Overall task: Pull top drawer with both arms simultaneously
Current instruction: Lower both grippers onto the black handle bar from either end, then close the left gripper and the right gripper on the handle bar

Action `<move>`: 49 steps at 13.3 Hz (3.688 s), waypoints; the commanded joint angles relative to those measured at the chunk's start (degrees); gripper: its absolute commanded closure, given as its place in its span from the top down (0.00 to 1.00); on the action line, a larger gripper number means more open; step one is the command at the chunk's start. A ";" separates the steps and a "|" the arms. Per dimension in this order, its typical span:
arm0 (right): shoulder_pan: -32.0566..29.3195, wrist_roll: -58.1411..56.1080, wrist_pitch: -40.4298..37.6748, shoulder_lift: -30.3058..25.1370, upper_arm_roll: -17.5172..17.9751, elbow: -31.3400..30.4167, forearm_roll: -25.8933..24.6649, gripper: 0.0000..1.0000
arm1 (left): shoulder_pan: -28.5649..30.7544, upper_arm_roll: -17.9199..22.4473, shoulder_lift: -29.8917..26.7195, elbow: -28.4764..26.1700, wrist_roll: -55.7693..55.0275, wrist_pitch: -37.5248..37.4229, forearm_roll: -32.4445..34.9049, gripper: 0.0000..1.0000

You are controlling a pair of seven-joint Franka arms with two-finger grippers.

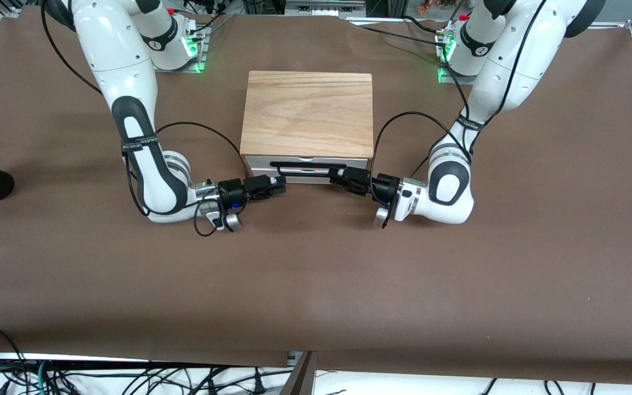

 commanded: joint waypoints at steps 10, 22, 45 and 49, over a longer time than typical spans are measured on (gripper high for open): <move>1.44 -6.33 -6.42 -4.20 -2.28 -9.56 2.98 1.00 | -0.93 0.47 -1.05 -1.74 4.81 -0.13 1.45 0.07; 1.44 -15.12 -5.02 -5.18 -3.78 -9.22 3.50 0.99 | -0.66 0.38 -0.79 -1.21 4.81 -0.30 1.45 0.00; 4.08 -15.03 -3.00 -3.69 -3.34 -10.10 9.04 0.11 | -0.58 0.38 -0.61 -1.03 4.81 -0.39 1.18 0.00; 3.81 -15.03 -2.56 -3.43 -3.34 -9.75 9.13 0.11 | -0.58 0.38 -0.61 -1.03 4.81 -0.39 1.10 0.00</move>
